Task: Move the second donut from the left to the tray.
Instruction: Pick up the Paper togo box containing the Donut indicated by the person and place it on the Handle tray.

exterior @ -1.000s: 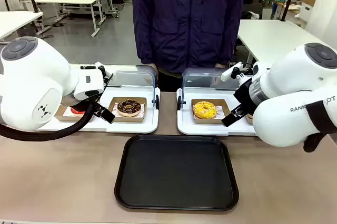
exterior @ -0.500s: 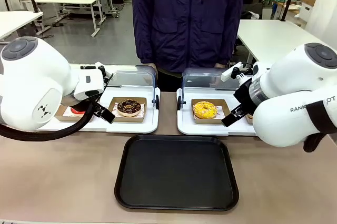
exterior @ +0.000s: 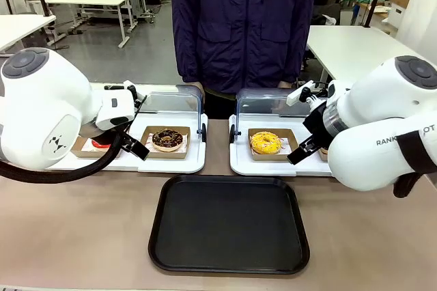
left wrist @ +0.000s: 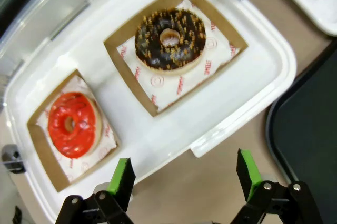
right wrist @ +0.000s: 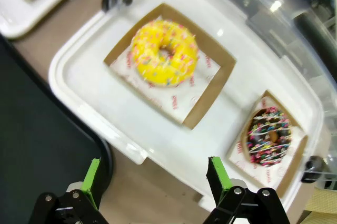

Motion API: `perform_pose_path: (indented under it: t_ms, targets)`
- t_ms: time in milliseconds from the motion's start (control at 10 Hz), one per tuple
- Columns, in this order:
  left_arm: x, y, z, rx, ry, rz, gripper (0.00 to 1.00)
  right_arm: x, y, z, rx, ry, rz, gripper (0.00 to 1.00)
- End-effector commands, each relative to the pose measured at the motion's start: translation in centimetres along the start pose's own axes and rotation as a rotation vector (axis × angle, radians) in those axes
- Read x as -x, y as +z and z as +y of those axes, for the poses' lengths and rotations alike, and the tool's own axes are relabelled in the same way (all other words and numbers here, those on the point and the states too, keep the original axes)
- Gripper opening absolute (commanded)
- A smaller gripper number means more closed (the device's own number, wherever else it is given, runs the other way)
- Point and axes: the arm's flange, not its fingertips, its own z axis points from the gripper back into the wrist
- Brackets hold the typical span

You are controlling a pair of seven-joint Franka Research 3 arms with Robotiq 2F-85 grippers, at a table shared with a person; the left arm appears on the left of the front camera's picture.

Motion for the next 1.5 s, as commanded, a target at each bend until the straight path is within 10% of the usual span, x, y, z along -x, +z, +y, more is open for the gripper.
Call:
perform_pose_path:
  t_ms: [0, 400, 800, 1400]
  targets:
    - [-3.6, 3.9, 2.7, 0.112, -0.001, -0.027, 1.00, -4.7, 5.7, -3.9, -0.040, -0.034, -0.058, 1.00]
    - [-4.4, 11.9, 11.0, 0.373, -0.145, -0.014, 1.00, -2.2, 18.8, -15.2, -0.257, -0.050, -0.217, 1.00]
    - [2.9, 16.1, 20.3, 0.512, -0.214, -0.285, 1.00, 8.1, 21.9, -25.5, -0.362, 0.023, -0.406, 1.00]
    - [7.2, 16.5, 22.8, 0.552, -0.244, -0.473, 1.00, 13.8, 21.2, -26.3, -0.425, 0.026, -0.568, 1.00]
